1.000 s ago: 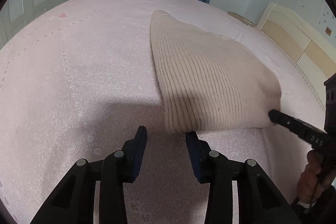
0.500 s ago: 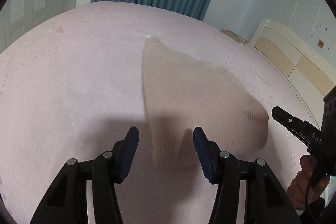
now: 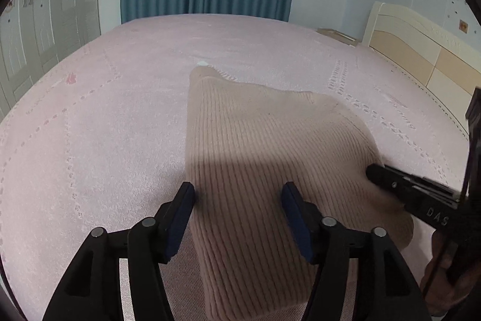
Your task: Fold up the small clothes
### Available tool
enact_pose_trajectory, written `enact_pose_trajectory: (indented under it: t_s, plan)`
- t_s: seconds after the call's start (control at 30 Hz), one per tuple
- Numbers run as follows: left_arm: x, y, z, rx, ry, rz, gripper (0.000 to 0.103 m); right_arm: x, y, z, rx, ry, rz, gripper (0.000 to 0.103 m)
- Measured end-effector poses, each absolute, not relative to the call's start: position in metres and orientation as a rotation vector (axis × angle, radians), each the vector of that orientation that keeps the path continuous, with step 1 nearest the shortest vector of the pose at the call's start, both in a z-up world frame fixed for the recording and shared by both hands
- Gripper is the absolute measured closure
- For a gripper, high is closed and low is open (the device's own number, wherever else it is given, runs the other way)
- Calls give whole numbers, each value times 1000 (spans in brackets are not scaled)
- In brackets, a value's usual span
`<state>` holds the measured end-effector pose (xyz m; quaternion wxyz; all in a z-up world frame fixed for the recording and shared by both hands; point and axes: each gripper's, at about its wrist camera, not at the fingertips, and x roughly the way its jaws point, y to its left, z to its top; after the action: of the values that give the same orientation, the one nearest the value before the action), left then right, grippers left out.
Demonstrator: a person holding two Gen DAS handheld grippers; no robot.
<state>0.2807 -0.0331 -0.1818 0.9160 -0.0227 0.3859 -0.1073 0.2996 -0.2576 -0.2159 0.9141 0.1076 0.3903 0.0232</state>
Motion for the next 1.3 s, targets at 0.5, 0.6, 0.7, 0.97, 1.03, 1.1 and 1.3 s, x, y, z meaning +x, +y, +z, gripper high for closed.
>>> enact_pose_trajectory:
  t_s: [0.5, 0.6, 0.7, 0.97, 1.03, 1.1, 1.3]
  plan:
    - [265, -24, -191, -146, 862, -251, 36, 275, -254, -217, 148, 803, -17, 67]
    - [248, -20, -199, -147, 898, -250, 36, 261, -251, -220, 141, 823, -18, 72]
    - [226, -15, -196, -162, 884, -260, 37, 247, -242, -220, 128, 785, 21, 98]
    - [183, 2, -192, -206, 881, -236, 38, 240, -257, -220, 205, 795, -33, 101]
    - [178, 1, -189, -202, 881, -227, 38, 243, -262, -229, 234, 870, -21, 97]
    - [170, 0, -185, -197, 885, -220, 39, 237, -266, -225, 278, 885, -12, 97]
    - [147, -11, -149, -155, 865, -204, 39, 196, -252, -173, 169, 816, -119, 71]
